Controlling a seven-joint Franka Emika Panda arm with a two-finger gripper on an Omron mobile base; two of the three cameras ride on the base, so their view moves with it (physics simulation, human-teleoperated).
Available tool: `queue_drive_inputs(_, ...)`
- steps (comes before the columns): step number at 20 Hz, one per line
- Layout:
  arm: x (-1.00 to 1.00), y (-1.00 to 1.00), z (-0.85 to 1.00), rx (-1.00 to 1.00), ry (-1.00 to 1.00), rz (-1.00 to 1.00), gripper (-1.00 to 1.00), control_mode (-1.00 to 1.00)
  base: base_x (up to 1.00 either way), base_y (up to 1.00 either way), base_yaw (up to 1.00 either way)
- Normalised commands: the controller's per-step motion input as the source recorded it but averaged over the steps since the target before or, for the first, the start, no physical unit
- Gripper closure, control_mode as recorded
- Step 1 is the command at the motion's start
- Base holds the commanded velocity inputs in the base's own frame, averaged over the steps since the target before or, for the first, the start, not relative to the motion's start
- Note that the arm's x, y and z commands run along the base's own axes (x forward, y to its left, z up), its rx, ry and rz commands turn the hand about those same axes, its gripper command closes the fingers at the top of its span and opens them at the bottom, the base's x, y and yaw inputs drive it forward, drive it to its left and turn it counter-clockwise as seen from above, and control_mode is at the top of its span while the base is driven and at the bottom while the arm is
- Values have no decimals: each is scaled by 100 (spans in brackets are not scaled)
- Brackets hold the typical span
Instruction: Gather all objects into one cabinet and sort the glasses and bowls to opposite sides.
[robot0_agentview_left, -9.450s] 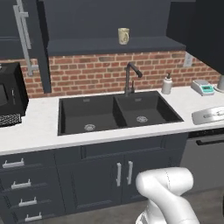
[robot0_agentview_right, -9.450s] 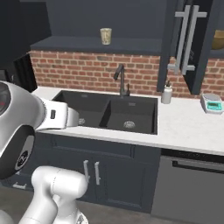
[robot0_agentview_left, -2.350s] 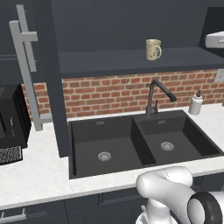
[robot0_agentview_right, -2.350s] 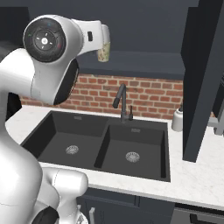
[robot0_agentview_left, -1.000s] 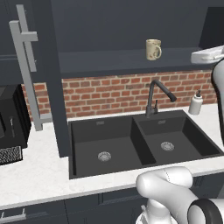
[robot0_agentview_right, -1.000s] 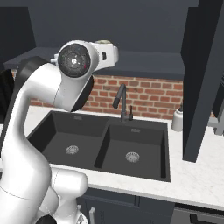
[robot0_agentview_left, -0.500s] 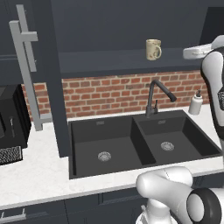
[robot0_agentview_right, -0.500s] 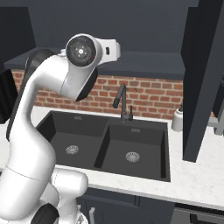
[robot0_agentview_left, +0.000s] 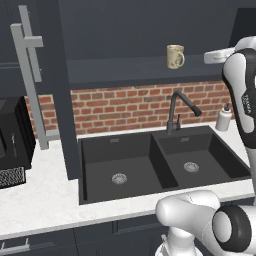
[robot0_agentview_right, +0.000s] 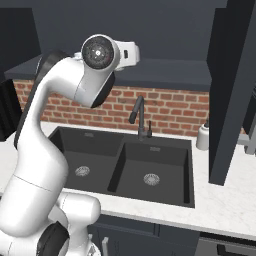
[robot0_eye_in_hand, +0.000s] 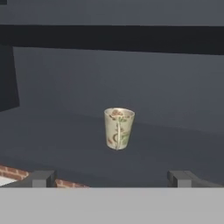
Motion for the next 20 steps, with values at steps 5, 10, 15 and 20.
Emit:
queue_drive_inputs(5, 18, 0, -5, 0, 0, 0, -100, -100, 0, 0, 0)
queue_drive_inputs(10, 22, 0, -14, 0, 0, 0, -100, -100, 0, 0, 0)
queue_drive_inputs(15, 18, 0, -15, 0, 0, 0, -100, -100, 0, 0, 0)
queue_drive_inputs(20, 18, 0, -8, 0, 0, 0, -100, -100, 0, 0, 0)
